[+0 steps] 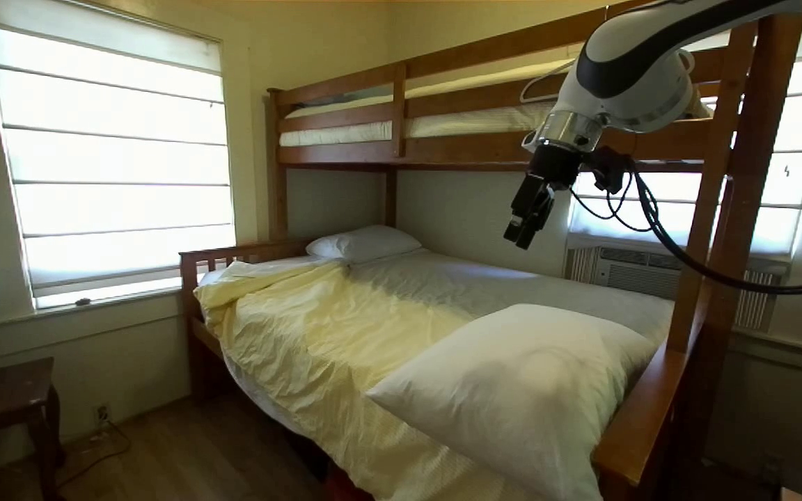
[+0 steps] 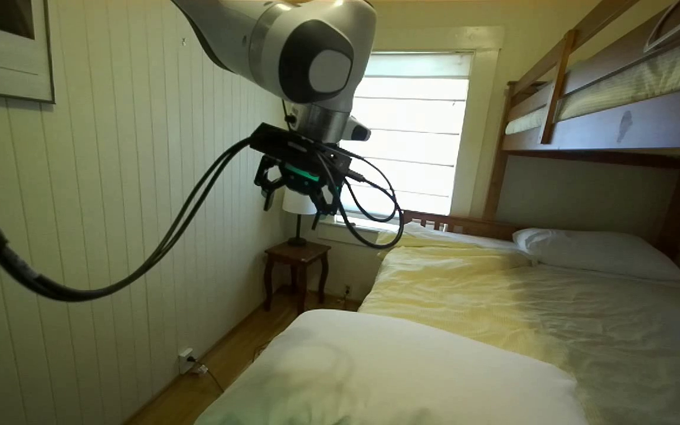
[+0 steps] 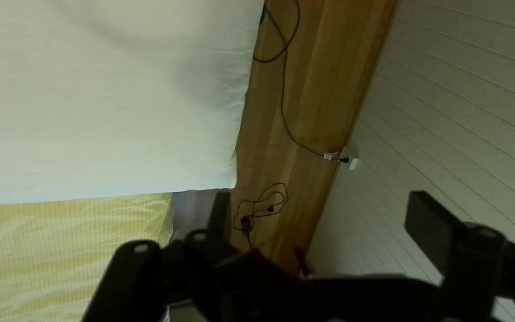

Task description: Unhook the coat hanger from the first plank and hang it on the 3rd plank of the top bunk bed

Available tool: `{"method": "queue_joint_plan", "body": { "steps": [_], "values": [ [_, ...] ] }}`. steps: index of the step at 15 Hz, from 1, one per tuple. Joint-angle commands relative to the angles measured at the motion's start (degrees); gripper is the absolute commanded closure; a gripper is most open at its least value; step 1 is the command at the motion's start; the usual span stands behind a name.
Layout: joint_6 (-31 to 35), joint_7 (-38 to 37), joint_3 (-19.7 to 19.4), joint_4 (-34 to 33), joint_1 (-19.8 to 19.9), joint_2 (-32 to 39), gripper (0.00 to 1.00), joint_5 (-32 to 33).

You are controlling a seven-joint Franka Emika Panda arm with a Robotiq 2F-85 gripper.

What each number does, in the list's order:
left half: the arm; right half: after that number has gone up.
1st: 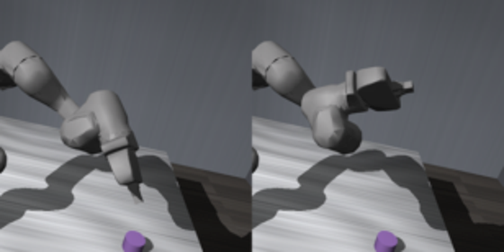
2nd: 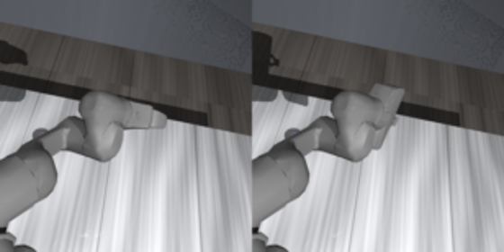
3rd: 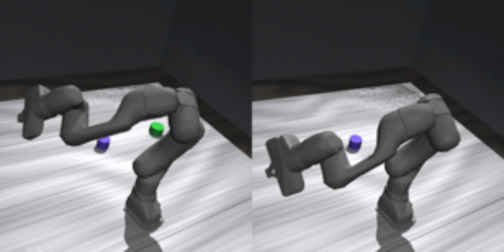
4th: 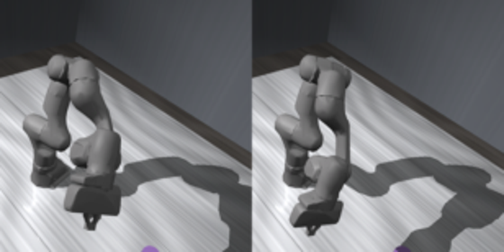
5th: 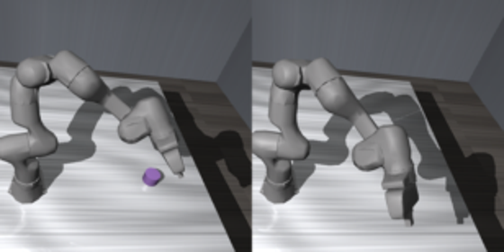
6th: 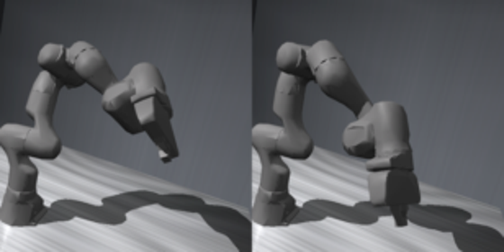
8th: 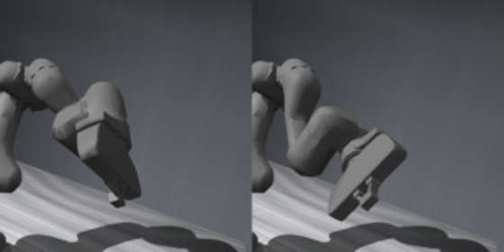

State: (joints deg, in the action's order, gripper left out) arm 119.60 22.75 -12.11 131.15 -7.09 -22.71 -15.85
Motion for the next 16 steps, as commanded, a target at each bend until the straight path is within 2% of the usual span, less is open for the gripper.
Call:
{"method": "queue_joint_plan", "body": {
  "steps": [1, 3, 4, 7, 12, 16],
  "values": [
    [-0.26, 0.51, 1.47, -0.12, 1.68, 0.17, 0.00, -0.70],
    [-0.26, 0.51, 1.47, -0.12, 1.68, 0.17, 0.00, -0.70],
    [0.03, -1.23, 2.16, -0.45, 2.71, 0.28, 0.00, 1.26],
    [-0.56, -5.68, 4.26, -2.26, 6.62, 1.01, 0.00, 9.81],
    [-0.13, -7.67, 4.50, -5.73, 10.79, 2.50, 0.00, 19.86],
    [-1.70, -13.70, 5.24, -11.60, 15.25, 4.34, 0.00, 30.65]
  ]
}}
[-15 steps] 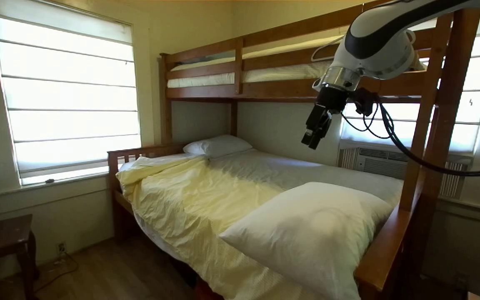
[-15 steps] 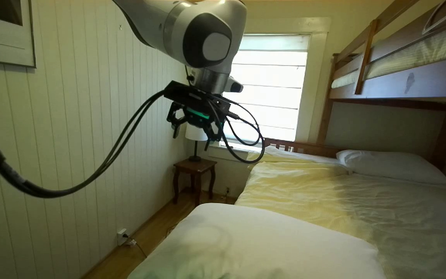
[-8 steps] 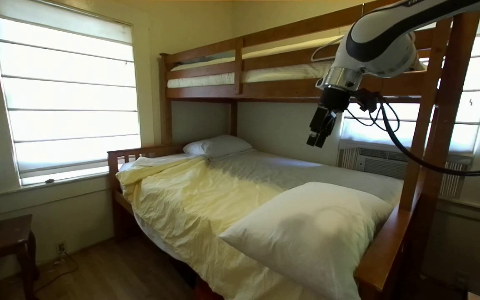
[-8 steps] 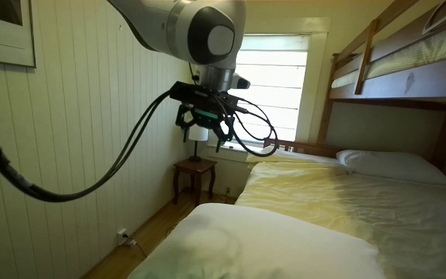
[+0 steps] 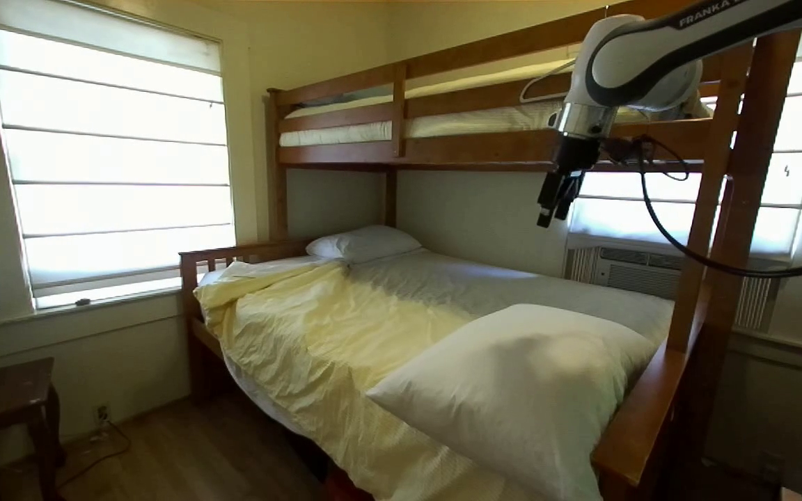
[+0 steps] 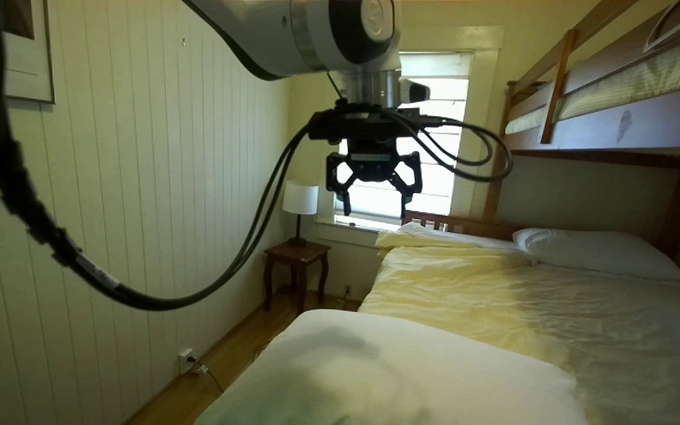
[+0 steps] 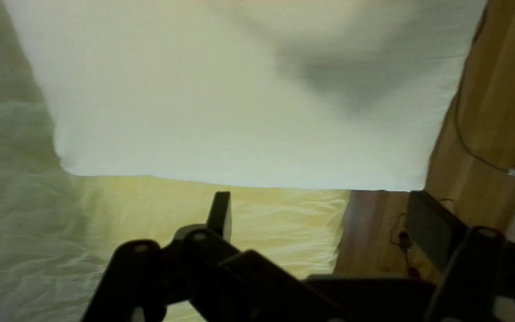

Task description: Unhook the coat hanger from the first plank and hang it on the 3rd plank of the top bunk bed

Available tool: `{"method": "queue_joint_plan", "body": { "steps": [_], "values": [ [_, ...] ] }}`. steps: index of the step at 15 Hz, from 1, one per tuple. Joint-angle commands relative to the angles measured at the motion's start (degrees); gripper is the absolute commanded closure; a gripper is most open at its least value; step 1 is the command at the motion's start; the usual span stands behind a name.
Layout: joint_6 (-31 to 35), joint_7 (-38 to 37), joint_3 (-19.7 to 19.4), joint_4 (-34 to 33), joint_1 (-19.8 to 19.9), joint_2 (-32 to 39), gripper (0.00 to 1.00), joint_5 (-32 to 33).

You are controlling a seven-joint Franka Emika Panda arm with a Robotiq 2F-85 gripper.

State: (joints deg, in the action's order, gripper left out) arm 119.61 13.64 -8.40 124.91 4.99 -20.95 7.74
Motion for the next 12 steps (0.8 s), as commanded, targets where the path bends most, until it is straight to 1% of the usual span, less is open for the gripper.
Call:
{"method": "queue_joint_plan", "body": {
  "steps": [1, 3, 6, 10, 12],
  "values": [
    [-2.63, -5.82, 1.78, -6.98, 4.06, 3.05, 0.00, 10.00],
    [-5.47, -7.29, 2.37, -10.20, 5.40, 3.94, 0.00, 16.03],
    [-11.69, -5.39, 3.34, -14.69, 5.51, 5.12, 0.00, 23.56],
    [-22.91, -6.48, 5.50, -19.40, 4.90, 6.12, 0.00, 33.27],
    [-29.02, -4.85, 5.95, -19.80, 4.12, 6.01, 0.00, 36.59]
  ]
}}
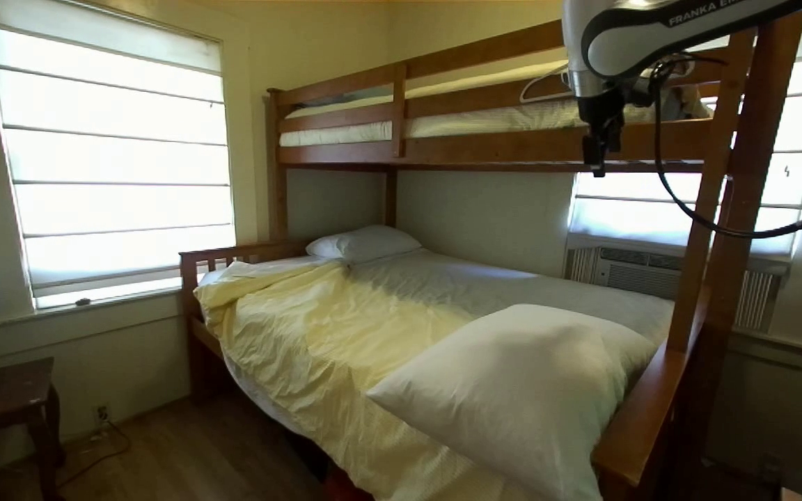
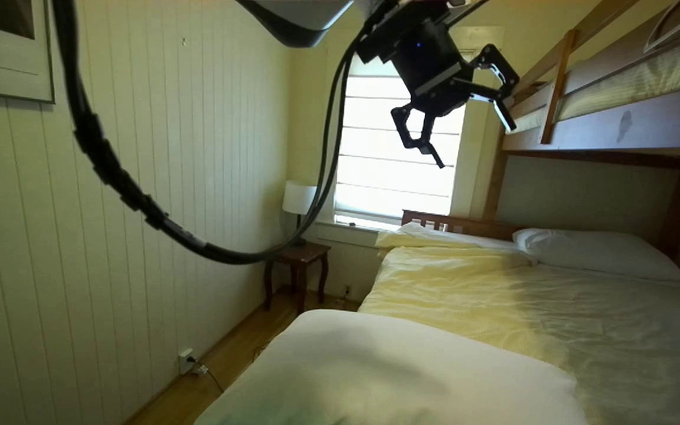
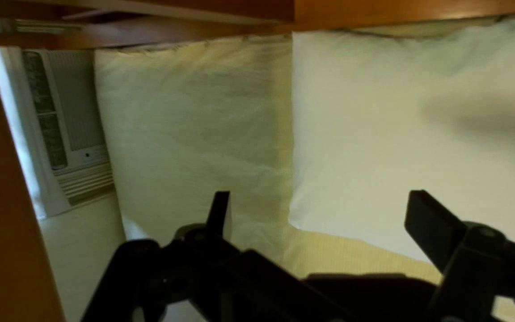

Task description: Unhook the coat hanger from the first plank and hang it on the 3rd plank of the top bunk bed

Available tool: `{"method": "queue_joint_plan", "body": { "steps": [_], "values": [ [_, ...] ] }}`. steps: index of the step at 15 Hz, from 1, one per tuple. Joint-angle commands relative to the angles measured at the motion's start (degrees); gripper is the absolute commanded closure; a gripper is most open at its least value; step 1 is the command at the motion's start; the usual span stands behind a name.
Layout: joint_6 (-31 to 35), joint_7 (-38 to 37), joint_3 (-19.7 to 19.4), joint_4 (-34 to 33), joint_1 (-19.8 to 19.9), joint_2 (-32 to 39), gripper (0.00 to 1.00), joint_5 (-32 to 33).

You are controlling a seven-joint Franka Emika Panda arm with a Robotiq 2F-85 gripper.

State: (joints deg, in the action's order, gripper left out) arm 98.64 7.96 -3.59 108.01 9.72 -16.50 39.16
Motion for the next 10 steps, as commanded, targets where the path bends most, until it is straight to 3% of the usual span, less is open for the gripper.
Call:
{"method": "queue_joint_plan", "body": {
  "steps": [1, 6, 10],
  "values": [
    [-3.33, -0.06, -0.69, -0.90, -1.55, 0.22, 0.00, 2.07],
    [-6.58, -0.07, -0.30, -1.33, -1.84, 0.58, 0.00, 4.00],
    [-5.04, 2.47, -1.24, -4.78, -0.31, 2.52, 0.00, 19.39]
  ]
}}
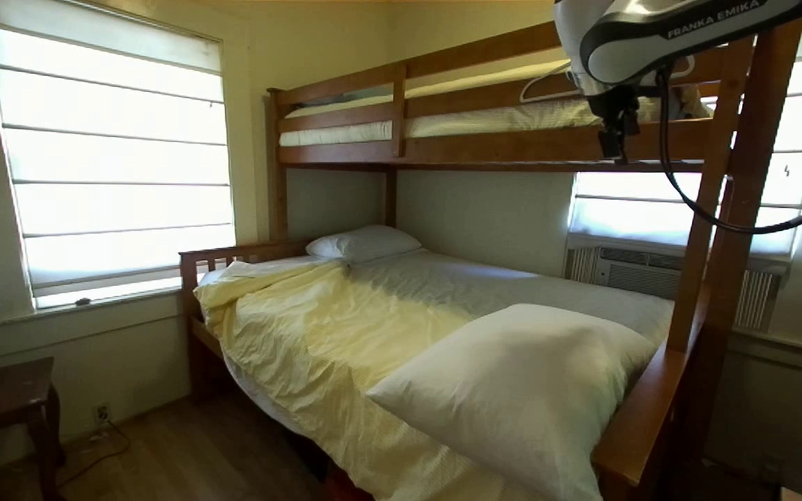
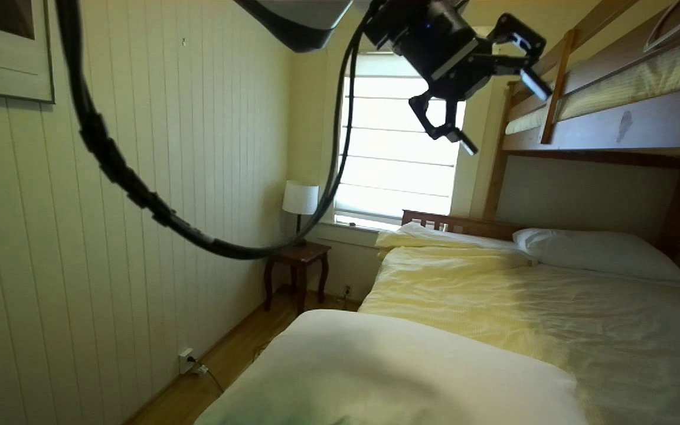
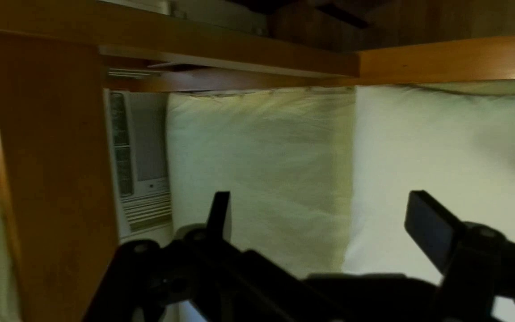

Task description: Unhook the coat hanger from the first plank and hang it on the 3rd plank of the top bunk bed

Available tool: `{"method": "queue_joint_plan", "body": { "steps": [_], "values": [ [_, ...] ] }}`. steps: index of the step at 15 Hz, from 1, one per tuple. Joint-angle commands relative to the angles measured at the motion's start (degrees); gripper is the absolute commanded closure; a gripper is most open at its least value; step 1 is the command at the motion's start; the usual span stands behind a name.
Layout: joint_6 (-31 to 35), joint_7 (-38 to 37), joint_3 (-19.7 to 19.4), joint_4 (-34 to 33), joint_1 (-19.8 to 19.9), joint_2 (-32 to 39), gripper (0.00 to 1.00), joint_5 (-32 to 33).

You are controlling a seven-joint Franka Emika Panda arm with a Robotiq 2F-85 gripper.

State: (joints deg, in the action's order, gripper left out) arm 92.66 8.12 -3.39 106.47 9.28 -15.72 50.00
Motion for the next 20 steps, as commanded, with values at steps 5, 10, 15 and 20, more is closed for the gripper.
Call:
{"method": "queue_joint_plan", "body": {
  "steps": [5, 10, 15, 20],
  "values": [
    [10.47, 1.76, -5.58, -5.78, 1.14, 2.36, 0.00, 24.73],
    [14.78, -1.96, -9.50, -9.43, 2.57, 4.84, 0.00, 31.76],
    [19.40, -5.87, -12.21, -13.76, 3.84, 8.56, 0.00, 32.95],
    [19.04, -8.10, -12.99, -17.26, 4.87, 11.55, 0.26, 32.43]
  ]
}}
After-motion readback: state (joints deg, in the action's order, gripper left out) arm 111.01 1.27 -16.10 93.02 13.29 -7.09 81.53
